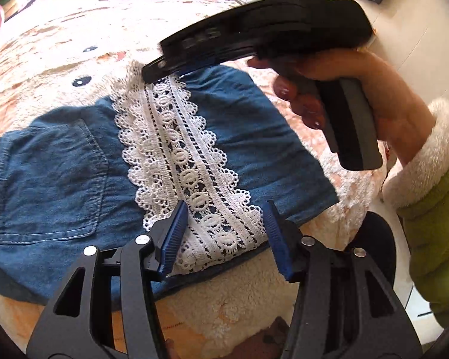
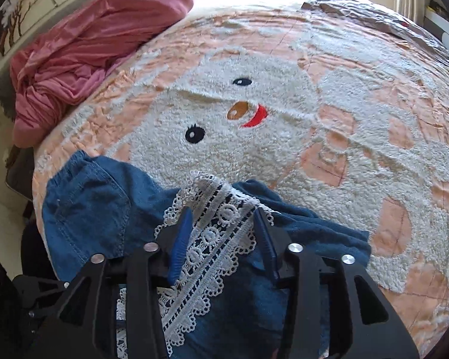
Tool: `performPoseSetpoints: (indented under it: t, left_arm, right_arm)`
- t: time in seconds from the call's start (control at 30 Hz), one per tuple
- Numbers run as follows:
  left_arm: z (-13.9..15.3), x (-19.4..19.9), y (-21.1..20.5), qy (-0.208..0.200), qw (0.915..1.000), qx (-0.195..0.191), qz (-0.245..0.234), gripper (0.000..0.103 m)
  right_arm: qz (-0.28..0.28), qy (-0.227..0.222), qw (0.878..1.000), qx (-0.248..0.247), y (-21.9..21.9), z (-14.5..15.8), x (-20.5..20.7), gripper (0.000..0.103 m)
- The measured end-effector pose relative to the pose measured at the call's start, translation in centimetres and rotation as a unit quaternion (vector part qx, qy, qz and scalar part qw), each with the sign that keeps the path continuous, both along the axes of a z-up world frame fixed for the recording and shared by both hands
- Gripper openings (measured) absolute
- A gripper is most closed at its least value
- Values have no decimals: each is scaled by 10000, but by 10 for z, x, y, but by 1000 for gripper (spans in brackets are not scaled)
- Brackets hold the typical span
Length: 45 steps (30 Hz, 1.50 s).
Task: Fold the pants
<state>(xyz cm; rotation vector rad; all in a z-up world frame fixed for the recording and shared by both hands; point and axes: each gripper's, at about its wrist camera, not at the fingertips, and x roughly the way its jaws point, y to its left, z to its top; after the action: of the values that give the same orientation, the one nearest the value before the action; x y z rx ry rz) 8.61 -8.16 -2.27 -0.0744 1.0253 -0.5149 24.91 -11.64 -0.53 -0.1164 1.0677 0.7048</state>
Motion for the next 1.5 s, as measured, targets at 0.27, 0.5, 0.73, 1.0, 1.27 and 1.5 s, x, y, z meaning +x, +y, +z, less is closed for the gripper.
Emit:
performPoseSetpoints:
  t: [0.27, 0.5, 0.73, 1.0, 1.27, 1.5]
  left_arm:
    - [34, -12, 26, -447, 9978, 334, 362, 80]
    - [48, -12, 43, -620, 9930, 725, 690, 94]
    - [53, -16, 64, -687, 9900, 815, 927, 94]
    - [50, -24, 103, -562, 9874, 762, 1268, 94]
    - [39, -39, 163, -282, 9807, 400, 1891, 94]
    - [23, -43, 196, 76, 9730, -232, 2294, 94]
  right_arm:
    - [-437, -399, 9981, 165, -38, 31, -20, 69]
    - [-743, -562, 9954, 237, -58, 40, -31, 85]
    - [-779, -637, 9947, 190, -47, 47, -36, 93]
    - [-133, -719, 9973, 73, 21, 51, -42, 95]
    - [777, -566, 9954, -36, 112, 43, -45, 96]
    - [1308, -180, 9909, -266, 175, 21, -38, 96]
